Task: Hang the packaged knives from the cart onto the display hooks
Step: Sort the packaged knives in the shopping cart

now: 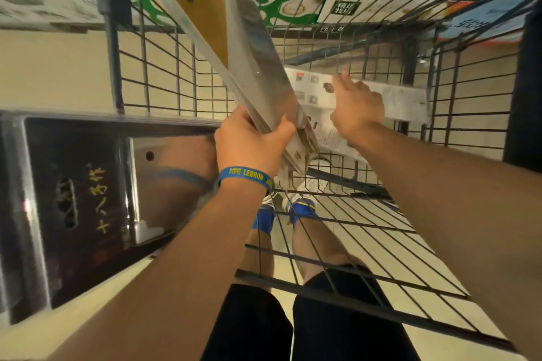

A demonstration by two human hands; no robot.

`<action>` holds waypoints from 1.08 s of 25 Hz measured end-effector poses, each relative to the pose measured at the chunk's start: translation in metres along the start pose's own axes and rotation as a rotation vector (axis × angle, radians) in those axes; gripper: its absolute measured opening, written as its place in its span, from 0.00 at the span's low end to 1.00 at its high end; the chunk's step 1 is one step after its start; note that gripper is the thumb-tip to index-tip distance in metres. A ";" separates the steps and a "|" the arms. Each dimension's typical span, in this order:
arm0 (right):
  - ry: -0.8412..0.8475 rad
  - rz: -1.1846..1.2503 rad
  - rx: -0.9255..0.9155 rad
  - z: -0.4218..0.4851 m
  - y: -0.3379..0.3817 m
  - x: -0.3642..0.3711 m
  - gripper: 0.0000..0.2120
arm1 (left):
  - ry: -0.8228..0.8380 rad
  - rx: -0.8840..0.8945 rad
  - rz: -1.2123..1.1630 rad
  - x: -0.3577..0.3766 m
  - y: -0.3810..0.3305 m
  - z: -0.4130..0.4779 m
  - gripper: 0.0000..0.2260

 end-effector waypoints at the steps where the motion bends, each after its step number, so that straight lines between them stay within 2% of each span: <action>1: -0.063 0.016 -0.010 -0.003 -0.003 0.000 0.24 | 0.003 -0.004 -0.003 0.000 0.000 0.000 0.07; 2: -0.093 0.098 0.009 -0.007 -0.006 -0.001 0.15 | 0.008 -0.007 -0.007 0.000 0.000 -0.001 0.08; 3: -0.103 0.229 0.062 -0.012 -0.009 -0.004 0.11 | 0.010 -0.007 -0.009 0.000 0.000 -0.001 0.07; 5: -0.165 0.474 0.190 -0.023 -0.014 -0.019 0.20 | 0.008 -0.016 -0.007 0.000 -0.001 -0.003 0.06; 8: -0.240 0.710 0.239 -0.047 -0.015 -0.046 0.31 | -0.012 -0.050 0.003 -0.001 0.001 -0.004 0.06; 13: -0.206 1.039 0.249 -0.093 -0.004 -0.063 0.23 | 0.013 -0.093 -0.022 0.003 0.001 -0.006 0.05; 15: -0.120 1.076 0.240 -0.100 -0.003 -0.076 0.22 | -0.001 -0.102 -0.046 0.004 0.003 -0.005 0.07; 17: -0.049 0.974 0.253 -0.104 -0.007 -0.088 0.26 | 0.002 -0.120 -0.127 0.005 0.005 -0.005 0.10; 19: -0.048 0.879 0.271 -0.111 -0.009 -0.101 0.25 | 0.016 -0.105 -0.189 0.004 0.005 -0.007 0.10; 21: 0.015 0.888 0.316 -0.113 -0.005 -0.113 0.25 | 0.023 -0.087 -0.198 0.003 0.004 -0.008 0.07; 25: 0.377 1.066 0.451 -0.114 0.009 -0.137 0.32 | 0.002 -0.095 -0.224 0.001 0.002 -0.007 0.07; 27: 0.420 1.290 0.542 -0.121 0.012 -0.134 0.28 | 0.015 -0.091 -0.203 -0.001 0.002 -0.006 0.08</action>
Point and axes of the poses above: each hand's wrist, its own z-axis towards the middle knuckle, its own x-axis out of the palm, y = z × x, the point moved 1 cm from there along z, towards the middle knuckle, and after that the axes turned 5 degrees about z, right-handed, at the moved point
